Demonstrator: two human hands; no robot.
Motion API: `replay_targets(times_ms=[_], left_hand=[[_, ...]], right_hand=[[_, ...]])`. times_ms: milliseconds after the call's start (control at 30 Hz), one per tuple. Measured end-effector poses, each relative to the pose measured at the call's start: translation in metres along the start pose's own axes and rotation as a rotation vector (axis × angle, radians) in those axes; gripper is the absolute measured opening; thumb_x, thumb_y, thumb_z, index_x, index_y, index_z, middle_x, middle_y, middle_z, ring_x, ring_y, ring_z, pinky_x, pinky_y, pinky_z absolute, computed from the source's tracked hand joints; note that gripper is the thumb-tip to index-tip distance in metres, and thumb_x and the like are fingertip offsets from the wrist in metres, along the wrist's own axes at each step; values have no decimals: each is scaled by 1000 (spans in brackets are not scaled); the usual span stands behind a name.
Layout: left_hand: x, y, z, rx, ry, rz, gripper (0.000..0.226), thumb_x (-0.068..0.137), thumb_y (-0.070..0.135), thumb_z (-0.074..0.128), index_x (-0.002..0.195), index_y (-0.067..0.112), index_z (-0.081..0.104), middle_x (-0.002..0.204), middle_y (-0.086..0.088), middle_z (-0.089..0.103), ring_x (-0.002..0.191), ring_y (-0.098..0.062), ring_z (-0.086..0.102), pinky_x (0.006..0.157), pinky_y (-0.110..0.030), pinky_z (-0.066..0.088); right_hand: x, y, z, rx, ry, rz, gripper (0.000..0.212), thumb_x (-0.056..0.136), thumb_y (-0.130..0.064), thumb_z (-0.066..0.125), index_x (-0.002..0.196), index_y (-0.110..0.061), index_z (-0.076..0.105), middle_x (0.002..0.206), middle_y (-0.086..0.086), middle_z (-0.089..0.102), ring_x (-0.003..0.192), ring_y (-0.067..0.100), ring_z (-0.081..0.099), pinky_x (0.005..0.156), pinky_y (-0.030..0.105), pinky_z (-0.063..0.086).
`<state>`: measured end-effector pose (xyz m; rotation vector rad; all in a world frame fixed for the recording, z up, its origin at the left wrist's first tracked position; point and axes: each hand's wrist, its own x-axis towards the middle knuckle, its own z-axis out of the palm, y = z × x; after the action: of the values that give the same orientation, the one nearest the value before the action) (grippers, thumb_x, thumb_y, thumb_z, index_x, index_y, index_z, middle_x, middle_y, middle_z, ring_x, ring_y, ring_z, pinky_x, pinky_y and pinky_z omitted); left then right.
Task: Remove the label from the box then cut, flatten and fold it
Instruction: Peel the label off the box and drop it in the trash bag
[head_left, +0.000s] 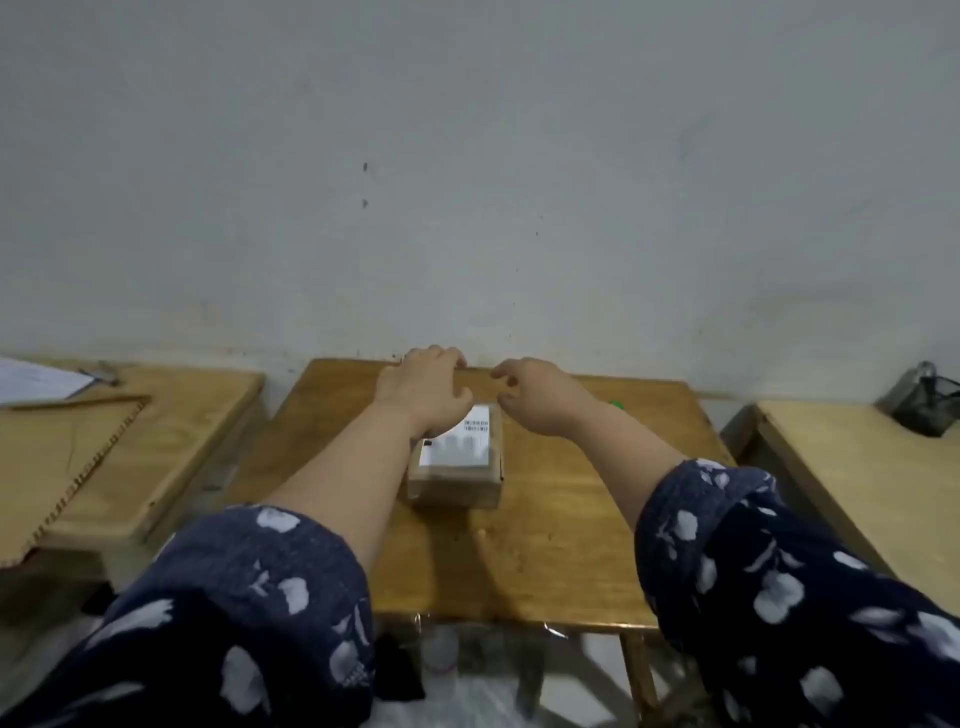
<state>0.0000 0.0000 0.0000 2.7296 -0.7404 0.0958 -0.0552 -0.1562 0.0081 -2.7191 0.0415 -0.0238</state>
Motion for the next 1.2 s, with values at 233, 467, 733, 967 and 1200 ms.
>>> replay_targets(times_ms=[233,467,733,967,1200], left_hand=[[7,-42,62,11,-228,-96,51,90,38,52,138,25,39,146,2,38,133,-21,35,97,-43,39],[40,-62,126,-14,-288,-137,90,84,67,48,151,19,11,161,0,2,147,-18,-1,116,-55,9],[46,-71,164,1,-263,-163,131,55,97,28,152,15,-6,159,-3,-20,144,-15,-23,115,-61,1],[46,-71,168,-25,-228,-159,133,51,97,19,152,13,-3,159,-4,-19,144,-16,-24,115,-61,2],[46,-72,170,-44,-216,-162,137,52,100,28,152,12,-4,159,-4,-18,144,-15,-24,114,-62,-1]], right_hand=[[25,27,59,53,-115,124,40,94,-19,47,134,-14,50,131,9,56,115,23,54,82,23,36],[75,54,104,79,-68,254,22,90,-13,47,104,-3,62,116,13,61,110,31,54,87,36,47],[113,70,129,114,43,313,31,93,-19,54,123,-12,59,129,10,48,123,28,41,99,35,38],[129,71,136,137,154,386,17,89,-24,60,102,-14,67,114,4,55,113,24,48,96,42,45],[137,59,135,79,206,402,14,93,-20,52,92,-16,65,102,3,62,103,24,52,86,39,44]])
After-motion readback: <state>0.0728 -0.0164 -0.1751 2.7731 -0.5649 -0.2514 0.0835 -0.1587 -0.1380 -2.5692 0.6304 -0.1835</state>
